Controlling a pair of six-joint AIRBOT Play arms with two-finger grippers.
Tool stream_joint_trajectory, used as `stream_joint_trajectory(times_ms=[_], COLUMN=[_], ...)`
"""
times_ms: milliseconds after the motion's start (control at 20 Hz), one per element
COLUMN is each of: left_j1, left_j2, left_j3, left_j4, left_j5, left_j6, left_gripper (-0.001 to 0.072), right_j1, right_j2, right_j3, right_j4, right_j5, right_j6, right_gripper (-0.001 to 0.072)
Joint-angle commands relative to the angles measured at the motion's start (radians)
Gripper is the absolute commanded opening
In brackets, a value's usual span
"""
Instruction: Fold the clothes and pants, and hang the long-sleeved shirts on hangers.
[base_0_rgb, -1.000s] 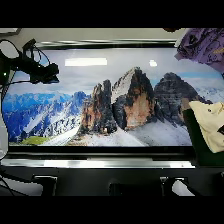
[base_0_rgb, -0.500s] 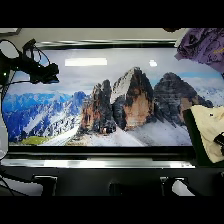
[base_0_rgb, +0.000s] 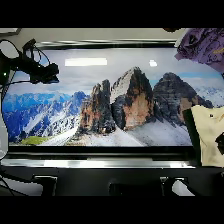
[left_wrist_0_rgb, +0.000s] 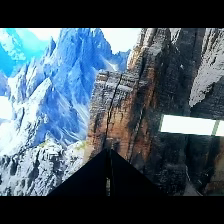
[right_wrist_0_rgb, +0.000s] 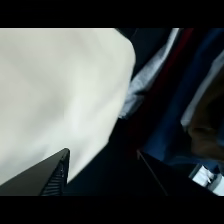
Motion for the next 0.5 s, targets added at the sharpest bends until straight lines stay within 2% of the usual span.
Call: stream_joint_trajectory(times_ms=[0, 50, 150, 200, 250, 350, 450], left_j1=[0.002, 0.007, 0.021, 0.030, 0.039, 0.050, 0.051], left_j2=[0.003, 0.010, 0.038, 0.060, 0.087, 0.142, 0.205], left_j3=[0.000, 0.000, 0.000, 0.000, 0.000, -0.001, -0.030], left_j4=[0.000, 0.000, 0.000, 0.001, 0.002, 0.009, 0.037], left_j5=[-0.003, -0.003, -0.003, -0.002, -0.001, -0.001, 0.002], left_j6=[0.000, 0.000, 0.004, 0.033, 0.074, 0.152, 0.184], left_gripper=[0.0018, 0.0018, 0.0017, 0.0017, 0.0017, 0.0016, 0.0015], right_j1=[0.002, 0.002, 0.024, 0.069, 0.129, 0.289, 0.476], right_j2=[0.000, 0.000, 0.000, 0.000, 0.000, 0.000, -0.002], right_j3=[0.100, 0.161, 0.272, 0.314, 0.340, 0.354, 0.353], right_j4=[0.096, 0.196, 0.426, 0.515, 0.579, 0.679, 0.706], right_j5=[-0.086, -0.139, -0.261, -0.320, -0.368, -0.436, -0.475], right_j6=[-0.028, -0.072, -0.179, -0.226, -0.256, -0.330, -0.357], right_gripper=[0.0402, 0.0326, 0.0271, 0.0234, 0.0228, 0.0111, 0.0102])
